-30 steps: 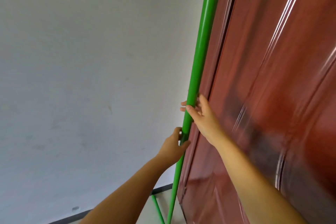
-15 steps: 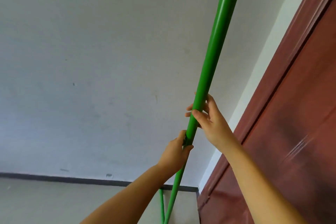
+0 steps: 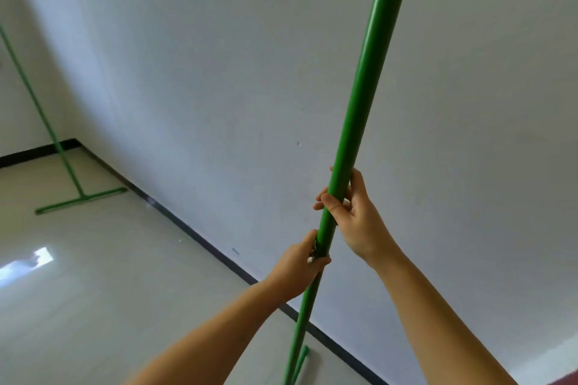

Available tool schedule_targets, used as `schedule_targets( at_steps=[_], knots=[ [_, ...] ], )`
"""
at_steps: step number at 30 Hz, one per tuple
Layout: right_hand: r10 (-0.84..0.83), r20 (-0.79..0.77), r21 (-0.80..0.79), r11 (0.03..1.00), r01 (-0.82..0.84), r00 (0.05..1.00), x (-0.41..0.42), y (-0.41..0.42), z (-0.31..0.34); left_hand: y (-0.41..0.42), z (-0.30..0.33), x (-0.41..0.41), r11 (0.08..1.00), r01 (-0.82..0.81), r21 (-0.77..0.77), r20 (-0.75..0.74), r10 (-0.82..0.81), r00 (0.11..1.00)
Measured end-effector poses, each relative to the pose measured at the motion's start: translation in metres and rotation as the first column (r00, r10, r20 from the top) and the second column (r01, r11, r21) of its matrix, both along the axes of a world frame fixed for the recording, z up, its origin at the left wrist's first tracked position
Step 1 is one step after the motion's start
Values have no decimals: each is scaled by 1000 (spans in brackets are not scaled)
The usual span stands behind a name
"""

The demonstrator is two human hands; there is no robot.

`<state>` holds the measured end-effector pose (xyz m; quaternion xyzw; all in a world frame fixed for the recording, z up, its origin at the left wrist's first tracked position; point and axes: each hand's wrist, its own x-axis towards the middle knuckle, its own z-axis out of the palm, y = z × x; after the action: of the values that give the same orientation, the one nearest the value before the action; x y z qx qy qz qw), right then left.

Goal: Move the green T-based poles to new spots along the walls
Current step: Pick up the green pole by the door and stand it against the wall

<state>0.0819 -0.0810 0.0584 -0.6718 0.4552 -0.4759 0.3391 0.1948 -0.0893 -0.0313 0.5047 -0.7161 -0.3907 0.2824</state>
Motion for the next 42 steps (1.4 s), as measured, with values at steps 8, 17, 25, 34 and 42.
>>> schedule_targets(
  at_steps=[8,17,25,34,42],
  knots=[
    [187,-15,-5,982,-188,982,116,-41,0,-23,-4,117,987,-162,-20,-10,162,987],
    [305,-13,4,952,-305,952,238,-80,3,-50,-5,238,967,-254,-31,-25,253,967],
    [385,-45,-13,922,-386,922,316,-128,5,-88,-8,311,937,-345,-64,-54,341,938],
    [454,-56,-62,887,-457,889,387,-223,3,-171,-8,377,901,-427,-78,-53,424,904],
    [490,-76,-99,863,-496,868,464,-332,2,-267,-3,440,822,-569,-37,-65,566,822]
  ],
)
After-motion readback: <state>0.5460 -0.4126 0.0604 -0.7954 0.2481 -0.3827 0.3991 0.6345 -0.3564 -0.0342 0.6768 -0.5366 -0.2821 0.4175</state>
